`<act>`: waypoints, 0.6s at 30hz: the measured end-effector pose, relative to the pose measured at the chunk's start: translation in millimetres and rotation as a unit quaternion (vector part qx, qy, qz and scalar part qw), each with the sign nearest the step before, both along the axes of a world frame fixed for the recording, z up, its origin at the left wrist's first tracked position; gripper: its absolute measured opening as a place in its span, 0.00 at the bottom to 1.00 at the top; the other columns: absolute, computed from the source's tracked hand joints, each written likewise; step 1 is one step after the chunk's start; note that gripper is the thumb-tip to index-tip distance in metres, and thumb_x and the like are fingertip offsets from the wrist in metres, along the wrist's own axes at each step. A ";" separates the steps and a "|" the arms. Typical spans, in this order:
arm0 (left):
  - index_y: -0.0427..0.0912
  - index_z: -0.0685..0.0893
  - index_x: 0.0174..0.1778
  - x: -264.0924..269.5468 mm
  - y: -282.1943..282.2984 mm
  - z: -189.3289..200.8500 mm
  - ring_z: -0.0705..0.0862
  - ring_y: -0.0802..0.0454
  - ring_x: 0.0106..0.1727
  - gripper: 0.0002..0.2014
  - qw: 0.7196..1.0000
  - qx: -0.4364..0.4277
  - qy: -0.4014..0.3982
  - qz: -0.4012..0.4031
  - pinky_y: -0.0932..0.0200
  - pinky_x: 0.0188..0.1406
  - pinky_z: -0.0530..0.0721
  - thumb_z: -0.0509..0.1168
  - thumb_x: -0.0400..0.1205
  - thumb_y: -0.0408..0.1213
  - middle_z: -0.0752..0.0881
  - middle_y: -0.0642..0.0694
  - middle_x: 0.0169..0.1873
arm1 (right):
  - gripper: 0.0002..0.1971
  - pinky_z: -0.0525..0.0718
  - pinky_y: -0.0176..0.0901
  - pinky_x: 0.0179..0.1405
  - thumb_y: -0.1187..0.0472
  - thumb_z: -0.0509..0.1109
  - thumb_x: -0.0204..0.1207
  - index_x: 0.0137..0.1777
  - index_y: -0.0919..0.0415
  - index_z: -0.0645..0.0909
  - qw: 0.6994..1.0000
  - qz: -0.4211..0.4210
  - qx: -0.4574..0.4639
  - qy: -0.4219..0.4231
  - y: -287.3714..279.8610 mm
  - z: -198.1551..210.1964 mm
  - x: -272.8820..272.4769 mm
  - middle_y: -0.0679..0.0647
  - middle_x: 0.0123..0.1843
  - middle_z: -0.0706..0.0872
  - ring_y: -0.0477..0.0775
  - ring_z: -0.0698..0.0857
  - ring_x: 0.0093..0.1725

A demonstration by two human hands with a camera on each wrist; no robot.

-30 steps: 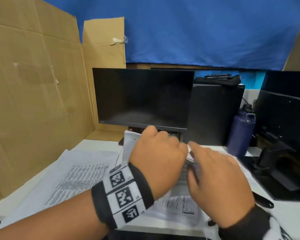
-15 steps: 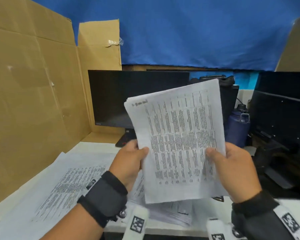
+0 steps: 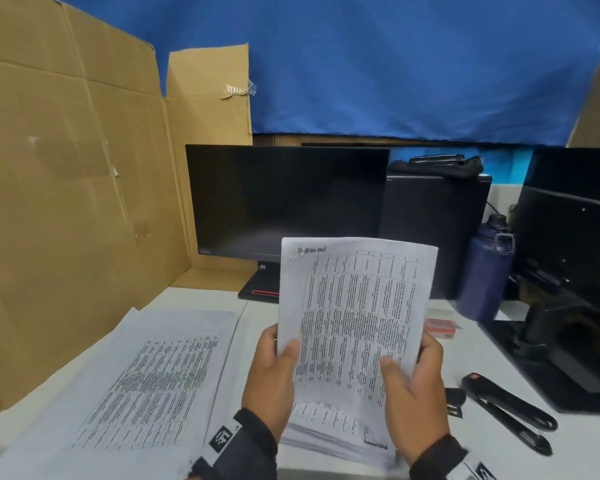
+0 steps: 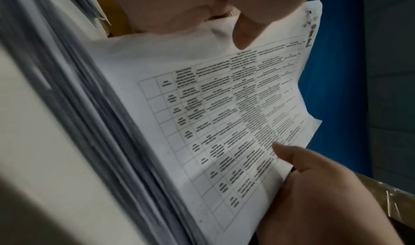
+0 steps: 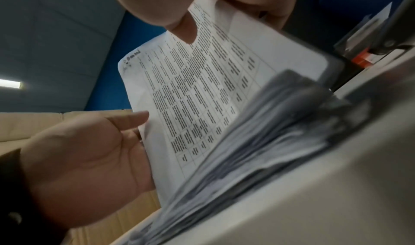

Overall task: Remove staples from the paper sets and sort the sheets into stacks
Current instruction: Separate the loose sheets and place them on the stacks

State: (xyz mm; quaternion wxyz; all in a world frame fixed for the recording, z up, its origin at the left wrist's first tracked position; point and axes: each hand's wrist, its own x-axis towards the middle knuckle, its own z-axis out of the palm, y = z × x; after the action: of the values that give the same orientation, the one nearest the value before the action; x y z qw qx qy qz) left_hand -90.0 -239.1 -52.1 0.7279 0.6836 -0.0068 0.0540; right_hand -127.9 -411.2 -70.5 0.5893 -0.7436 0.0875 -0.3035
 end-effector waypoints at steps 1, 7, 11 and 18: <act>0.58 0.84 0.60 0.6 -0.1 -3.9 0.90 0.56 0.58 0.10 1.000 0.011 0.001 0.001 0.50 0.62 0.85 0.60 0.91 0.39 0.93 0.60 0.51 | 0.22 0.81 0.46 0.59 0.67 0.68 0.83 0.68 0.42 0.68 1.000 -0.003 0.004 0.000 -0.8 0.0 1.2 0.36 0.58 0.86 0.35 0.85 0.57; 0.56 0.86 0.60 4.4 3.2 -11.0 0.89 0.60 0.59 0.11 1.000 0.008 -0.002 0.028 0.53 0.63 0.83 0.59 0.92 0.40 0.93 0.63 0.51 | 0.20 0.79 0.37 0.49 0.71 0.63 0.84 0.66 0.46 0.71 1.000 0.004 0.020 0.006 -7.5 0.6 6.7 0.37 0.55 0.87 0.29 0.85 0.51; 0.53 0.84 0.65 7.0 5.5 -13.9 0.90 0.54 0.60 0.11 0.999 -0.032 0.032 0.003 0.51 0.64 0.85 0.64 0.89 0.36 0.94 0.56 0.54 | 0.15 0.78 0.36 0.46 0.72 0.62 0.84 0.59 0.49 0.74 0.999 0.027 0.016 0.013 -9.3 2.7 8.6 0.36 0.51 0.88 0.29 0.85 0.49; 0.55 0.87 0.54 8.1 9.2 -18.0 0.87 0.61 0.55 0.06 0.999 0.023 0.014 0.045 0.62 0.49 0.80 0.64 0.90 0.41 0.93 0.59 0.49 | 0.09 0.77 0.34 0.39 0.69 0.63 0.85 0.53 0.53 0.76 0.999 0.049 0.008 0.003 -7.9 8.0 4.1 0.35 0.46 0.89 0.33 0.86 0.43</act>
State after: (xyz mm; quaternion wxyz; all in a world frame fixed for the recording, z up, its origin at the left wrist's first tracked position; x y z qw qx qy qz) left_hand -81.9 -229.9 -70.1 0.7086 0.7007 0.0330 0.0765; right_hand -123.8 -419.1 -62.4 0.6095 -0.7430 0.0553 -0.2710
